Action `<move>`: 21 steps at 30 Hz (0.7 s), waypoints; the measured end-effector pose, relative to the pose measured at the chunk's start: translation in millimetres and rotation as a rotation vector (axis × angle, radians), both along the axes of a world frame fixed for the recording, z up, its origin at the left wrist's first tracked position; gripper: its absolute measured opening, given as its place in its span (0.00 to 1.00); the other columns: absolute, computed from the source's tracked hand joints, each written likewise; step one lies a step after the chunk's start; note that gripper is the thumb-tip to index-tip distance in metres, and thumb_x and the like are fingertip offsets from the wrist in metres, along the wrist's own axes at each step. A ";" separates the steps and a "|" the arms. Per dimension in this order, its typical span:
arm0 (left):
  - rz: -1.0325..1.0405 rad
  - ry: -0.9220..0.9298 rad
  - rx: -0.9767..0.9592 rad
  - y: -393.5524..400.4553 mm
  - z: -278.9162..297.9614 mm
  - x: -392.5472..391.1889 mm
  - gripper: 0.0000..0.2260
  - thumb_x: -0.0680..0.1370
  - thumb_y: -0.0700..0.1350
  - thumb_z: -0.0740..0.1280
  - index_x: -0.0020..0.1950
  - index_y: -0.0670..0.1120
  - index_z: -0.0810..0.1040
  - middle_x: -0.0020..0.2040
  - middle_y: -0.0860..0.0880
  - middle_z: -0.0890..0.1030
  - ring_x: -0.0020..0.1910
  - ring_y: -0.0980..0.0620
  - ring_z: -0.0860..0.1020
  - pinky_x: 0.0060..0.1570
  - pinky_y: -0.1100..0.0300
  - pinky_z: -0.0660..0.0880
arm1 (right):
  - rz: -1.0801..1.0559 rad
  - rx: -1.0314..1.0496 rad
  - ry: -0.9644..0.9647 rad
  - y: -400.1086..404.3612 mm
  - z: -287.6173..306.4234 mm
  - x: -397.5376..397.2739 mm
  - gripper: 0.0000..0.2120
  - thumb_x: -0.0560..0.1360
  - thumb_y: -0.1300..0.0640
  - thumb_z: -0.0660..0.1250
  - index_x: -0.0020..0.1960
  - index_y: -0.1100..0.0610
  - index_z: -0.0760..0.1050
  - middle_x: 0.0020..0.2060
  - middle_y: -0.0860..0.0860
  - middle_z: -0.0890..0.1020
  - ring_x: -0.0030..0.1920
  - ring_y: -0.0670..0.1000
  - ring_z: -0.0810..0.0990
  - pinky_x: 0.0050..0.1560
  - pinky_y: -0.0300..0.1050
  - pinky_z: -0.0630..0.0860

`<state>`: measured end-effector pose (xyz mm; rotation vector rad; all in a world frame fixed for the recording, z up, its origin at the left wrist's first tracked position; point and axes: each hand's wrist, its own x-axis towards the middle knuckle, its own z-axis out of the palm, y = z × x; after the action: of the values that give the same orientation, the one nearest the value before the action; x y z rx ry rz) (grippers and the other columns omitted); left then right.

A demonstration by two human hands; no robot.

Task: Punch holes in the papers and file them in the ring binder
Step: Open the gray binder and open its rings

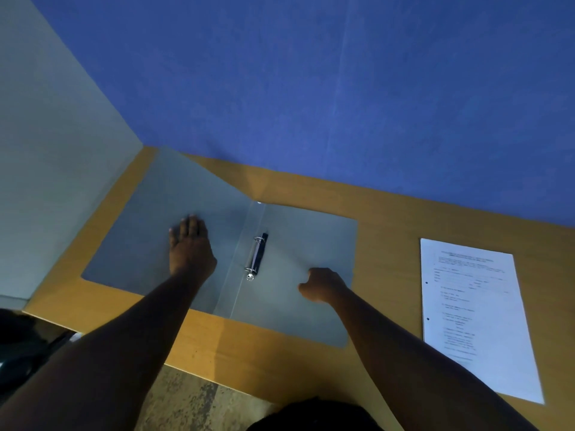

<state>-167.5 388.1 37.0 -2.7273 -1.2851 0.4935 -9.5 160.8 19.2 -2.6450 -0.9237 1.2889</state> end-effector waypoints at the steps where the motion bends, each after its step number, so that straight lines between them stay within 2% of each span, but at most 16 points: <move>1: 0.022 -0.017 -0.047 -1.6 -6.9 -2.0 0.36 0.78 0.46 0.63 0.80 0.38 0.48 0.81 0.40 0.49 0.80 0.41 0.49 0.76 0.42 0.51 | 0.008 -0.005 -0.007 1.0 -1.0 -0.6 0.22 0.77 0.49 0.60 0.66 0.61 0.72 0.60 0.58 0.78 0.59 0.58 0.78 0.53 0.46 0.74; 6: 0.106 -0.084 -0.218 -14.9 -36.2 -6.3 0.32 0.81 0.47 0.60 0.80 0.39 0.50 0.80 0.39 0.50 0.78 0.40 0.54 0.69 0.40 0.66 | 0.014 -0.014 -0.031 4.4 -1.6 -3.7 0.17 0.74 0.54 0.61 0.59 0.61 0.76 0.54 0.57 0.81 0.54 0.57 0.80 0.45 0.44 0.73; 11: 0.185 -0.155 -0.350 -24.9 -53.3 -0.7 0.29 0.81 0.48 0.60 0.79 0.45 0.53 0.80 0.42 0.50 0.77 0.39 0.56 0.66 0.37 0.67 | 0.009 -0.029 -0.043 4.9 -0.4 -2.6 0.17 0.74 0.56 0.61 0.60 0.61 0.76 0.54 0.57 0.81 0.53 0.57 0.80 0.45 0.44 0.73; 16: 0.255 -0.163 -0.442 -17.7 -69.7 2.3 0.29 0.81 0.49 0.57 0.81 0.48 0.51 0.81 0.43 0.49 0.78 0.40 0.57 0.68 0.39 0.67 | 0.000 -0.039 -0.045 4.0 0.3 -1.1 0.20 0.73 0.58 0.60 0.64 0.60 0.74 0.57 0.57 0.80 0.56 0.58 0.79 0.49 0.45 0.75; 19: 0.240 -0.171 -0.470 -12.6 -75.0 0.4 0.29 0.80 0.49 0.58 0.80 0.47 0.53 0.78 0.41 0.55 0.74 0.39 0.61 0.65 0.39 0.70 | 0.002 -0.030 -0.048 1.4 0.3 -1.8 0.25 0.73 0.58 0.60 0.70 0.59 0.69 0.62 0.58 0.78 0.61 0.60 0.77 0.58 0.48 0.76; 21: 0.235 -0.181 -0.481 -13.4 -75.6 1.7 0.29 0.80 0.50 0.59 0.79 0.46 0.54 0.75 0.41 0.58 0.72 0.38 0.63 0.63 0.39 0.72 | 0.008 -0.027 -0.055 -0.2 0.3 -1.8 0.26 0.73 0.58 0.60 0.71 0.58 0.68 0.63 0.58 0.77 0.62 0.60 0.77 0.59 0.49 0.76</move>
<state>-165.8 374.6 -38.6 -3.0747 -1.7463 0.6657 -11.4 160.6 19.5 -2.7125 -0.9309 1.2451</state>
